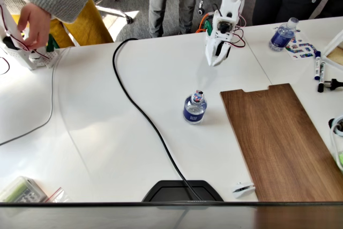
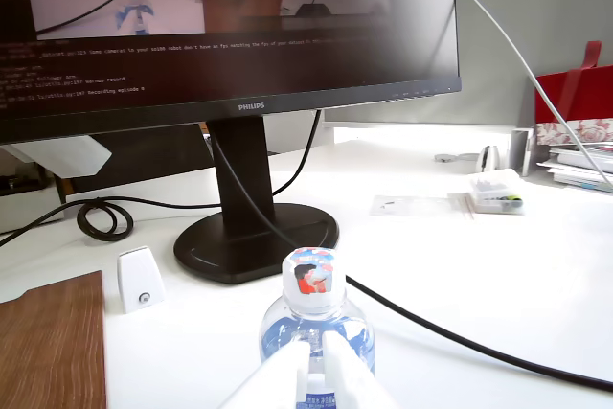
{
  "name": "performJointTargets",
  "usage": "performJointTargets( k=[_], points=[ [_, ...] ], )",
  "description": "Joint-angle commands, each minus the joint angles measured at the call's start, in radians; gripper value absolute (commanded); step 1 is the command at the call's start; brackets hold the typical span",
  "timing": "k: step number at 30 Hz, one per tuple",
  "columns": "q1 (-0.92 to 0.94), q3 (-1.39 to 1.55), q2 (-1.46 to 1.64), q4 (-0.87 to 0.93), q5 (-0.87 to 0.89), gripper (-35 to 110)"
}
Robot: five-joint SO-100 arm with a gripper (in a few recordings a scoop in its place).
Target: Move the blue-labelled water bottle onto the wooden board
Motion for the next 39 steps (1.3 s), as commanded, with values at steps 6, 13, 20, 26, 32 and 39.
performJointTargets(
  k=[6,13,20,26,32,39],
  points=[
    [0.032,0.012,0.043,0.011,-0.060,1],
    [0.058,0.011,0.041,0.025,-0.029,1],
    [0.063,0.017,0.040,0.069,-0.026,7],
    [0.063,0.009,0.018,0.089,-0.051,14],
    [0.063,-0.023,0.009,0.095,-0.075,18],
    [0.075,-0.152,-0.126,0.095,-0.095,20]
  ],
)
